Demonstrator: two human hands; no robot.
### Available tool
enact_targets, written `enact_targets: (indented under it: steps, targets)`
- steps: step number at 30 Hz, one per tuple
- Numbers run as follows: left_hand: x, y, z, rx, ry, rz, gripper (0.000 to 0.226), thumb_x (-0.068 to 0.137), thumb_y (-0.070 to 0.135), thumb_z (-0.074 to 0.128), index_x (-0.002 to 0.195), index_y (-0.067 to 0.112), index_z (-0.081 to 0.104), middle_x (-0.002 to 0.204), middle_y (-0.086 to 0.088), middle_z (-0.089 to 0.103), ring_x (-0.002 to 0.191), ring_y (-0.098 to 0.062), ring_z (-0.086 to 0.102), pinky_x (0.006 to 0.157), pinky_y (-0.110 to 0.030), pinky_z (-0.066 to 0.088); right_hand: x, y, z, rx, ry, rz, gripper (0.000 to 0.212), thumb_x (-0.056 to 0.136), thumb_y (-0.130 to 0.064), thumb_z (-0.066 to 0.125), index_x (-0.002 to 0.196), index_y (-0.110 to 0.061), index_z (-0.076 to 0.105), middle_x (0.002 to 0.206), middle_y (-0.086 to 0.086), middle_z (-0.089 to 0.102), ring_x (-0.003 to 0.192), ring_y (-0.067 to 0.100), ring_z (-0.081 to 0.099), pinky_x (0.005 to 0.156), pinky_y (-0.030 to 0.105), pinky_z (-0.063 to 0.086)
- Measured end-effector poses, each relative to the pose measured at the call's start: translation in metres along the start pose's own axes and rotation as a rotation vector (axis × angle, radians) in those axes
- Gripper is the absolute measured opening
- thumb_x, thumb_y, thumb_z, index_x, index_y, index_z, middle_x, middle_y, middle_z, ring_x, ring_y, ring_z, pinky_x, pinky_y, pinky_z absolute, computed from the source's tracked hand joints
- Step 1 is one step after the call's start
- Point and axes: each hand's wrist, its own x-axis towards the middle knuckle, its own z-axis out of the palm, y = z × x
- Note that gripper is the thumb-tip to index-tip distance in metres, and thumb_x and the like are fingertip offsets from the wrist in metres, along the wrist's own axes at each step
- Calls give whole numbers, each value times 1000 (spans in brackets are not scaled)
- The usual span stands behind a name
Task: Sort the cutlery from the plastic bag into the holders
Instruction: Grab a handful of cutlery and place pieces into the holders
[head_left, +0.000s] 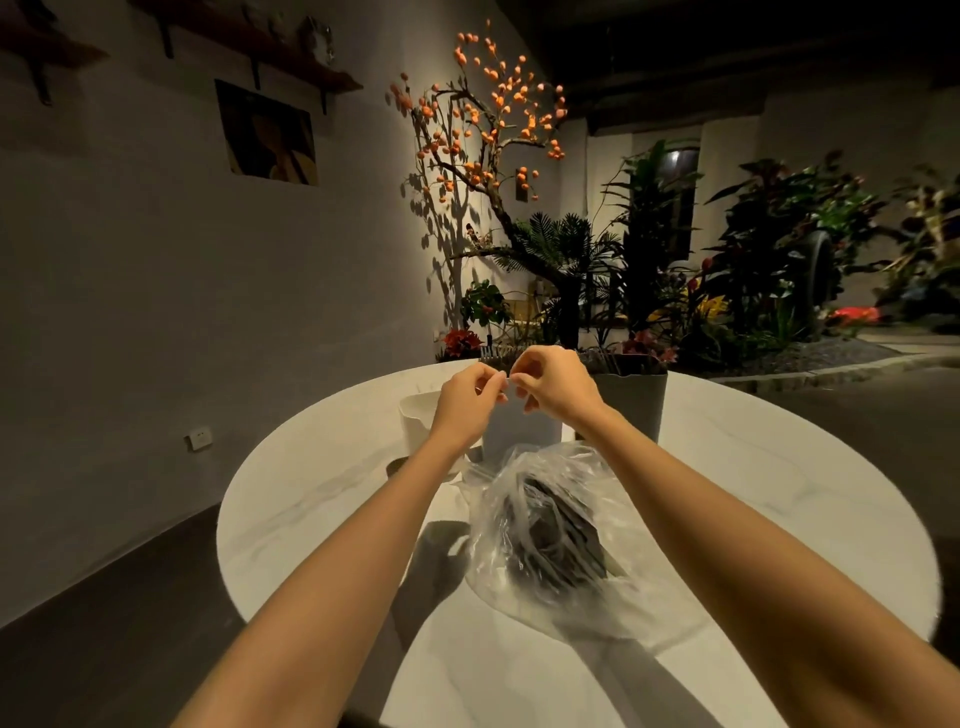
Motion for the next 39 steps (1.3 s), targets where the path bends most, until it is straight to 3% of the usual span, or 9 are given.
enact_targets:
  steps: [8, 16, 24, 26, 29, 31, 34, 39]
  targets:
    - [-26, 15, 20, 14, -34, 19, 19, 99, 21, 50, 92, 13, 66, 73, 7, 63, 72, -10, 58, 76, -33, 49, -33, 15, -19, -34, 11, 55, 9, 92, -20, 64, 83, -22, 62, 70, -6, 67, 57, 11, 68, 71, 42, 60]
    - [-56, 10, 32, -24, -73, -1, 19, 99, 19, 50, 88, 13, 64, 74, 5, 62, 72, -10, 60, 77, -34, 51, -63, 25, -15, -49, -94, 106, 8, 94, -20, 61, 87, -17, 63, 70, -3, 68, 59, 13, 69, 72, 40, 60]
    - [-79, -4, 43, 47, -93, -55, 16, 98, 23, 53, 96, 12, 64, 95, -7, 69, 83, -16, 60, 80, -33, 51, -87, 37, -5, -27, -224, 190, 9, 94, -13, 61, 96, -5, 65, 77, 6, 67, 60, 13, 66, 59, 23, 55]
    - [-84, -8, 47, 148, -74, -66, 15, 96, 31, 56, 93, 18, 64, 103, -7, 68, 91, -17, 58, 85, -35, 49, -91, 43, -5, -59, -253, 219, 8, 93, -10, 61, 95, -4, 66, 78, 9, 68, 61, 13, 65, 59, 22, 55]
    - [-93, -14, 52, 521, -40, -74, 30, 86, 57, 58, 87, 27, 62, 114, -1, 56, 111, -20, 46, 96, -39, 38, -97, 54, -2, -123, -273, 231, 13, 91, -5, 59, 96, -1, 70, 87, 15, 71, 68, 17, 63, 61, 23, 53]
    - [-100, -16, 56, 668, -67, -114, 48, 80, 72, 54, 94, 27, 61, 122, -2, 48, 117, -22, 40, 98, -37, 35, -104, 60, 1, -160, -277, 222, 17, 92, -5, 58, 101, -1, 72, 94, 15, 71, 77, 19, 63, 68, 26, 54]
    - [-106, -20, 60, 740, -124, -193, 64, 75, 76, 55, 111, 23, 53, 135, -9, 38, 126, -27, 33, 102, -41, 36, -114, 69, 6, -233, -260, 191, 23, 93, -7, 55, 107, -5, 73, 105, 13, 71, 90, 24, 64, 82, 37, 54]
    - [-112, -22, 56, 612, -220, -302, 58, 83, 51, 63, 130, 24, 43, 142, -9, 32, 131, -29, 31, 107, -45, 32, -125, 84, 13, -212, -102, 231, 35, 92, 1, 48, 121, -9, 65, 120, 13, 66, 104, 29, 61, 85, 35, 50]
